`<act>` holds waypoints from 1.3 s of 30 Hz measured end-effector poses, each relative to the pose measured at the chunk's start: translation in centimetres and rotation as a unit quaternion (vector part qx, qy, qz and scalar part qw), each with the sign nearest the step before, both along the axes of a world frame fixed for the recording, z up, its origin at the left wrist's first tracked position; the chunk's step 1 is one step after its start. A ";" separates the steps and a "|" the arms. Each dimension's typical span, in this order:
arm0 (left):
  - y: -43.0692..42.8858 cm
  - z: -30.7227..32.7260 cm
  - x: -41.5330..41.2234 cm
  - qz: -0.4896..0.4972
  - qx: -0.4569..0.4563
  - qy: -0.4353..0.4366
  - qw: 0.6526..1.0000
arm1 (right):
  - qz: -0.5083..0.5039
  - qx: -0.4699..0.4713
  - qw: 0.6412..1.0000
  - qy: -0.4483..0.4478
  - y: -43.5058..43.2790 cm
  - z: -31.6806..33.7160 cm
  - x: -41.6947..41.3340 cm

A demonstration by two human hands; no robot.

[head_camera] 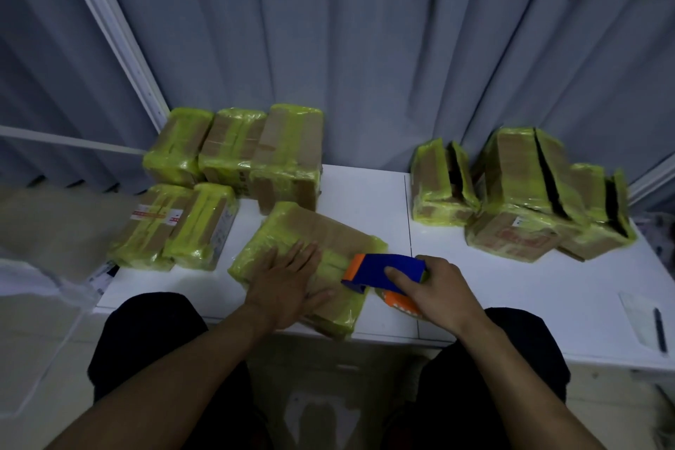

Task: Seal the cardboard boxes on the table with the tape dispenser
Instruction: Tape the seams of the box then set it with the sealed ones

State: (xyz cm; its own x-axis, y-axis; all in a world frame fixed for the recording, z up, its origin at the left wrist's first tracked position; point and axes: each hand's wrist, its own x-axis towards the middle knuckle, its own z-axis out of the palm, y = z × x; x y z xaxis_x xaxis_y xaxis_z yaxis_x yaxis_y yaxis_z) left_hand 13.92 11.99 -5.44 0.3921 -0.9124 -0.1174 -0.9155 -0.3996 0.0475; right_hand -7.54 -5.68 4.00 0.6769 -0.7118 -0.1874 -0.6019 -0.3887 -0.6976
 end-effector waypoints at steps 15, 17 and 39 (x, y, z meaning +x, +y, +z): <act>-1.5 -0.3 -2.6 0.071 -0.029 0.083 0.994 | 0.000 -0.003 1.000 -0.015 2.1 -0.7 2.5; -1.4 -0.8 -2.6 0.075 -0.040 0.076 0.993 | 0.000 0.005 1.000 -0.017 1.9 -0.8 2.2; -1.4 -1.2 -1.8 -0.030 -0.060 0.097 0.993 | -0.007 0.123 0.992 -0.014 1.4 -2.4 -1.4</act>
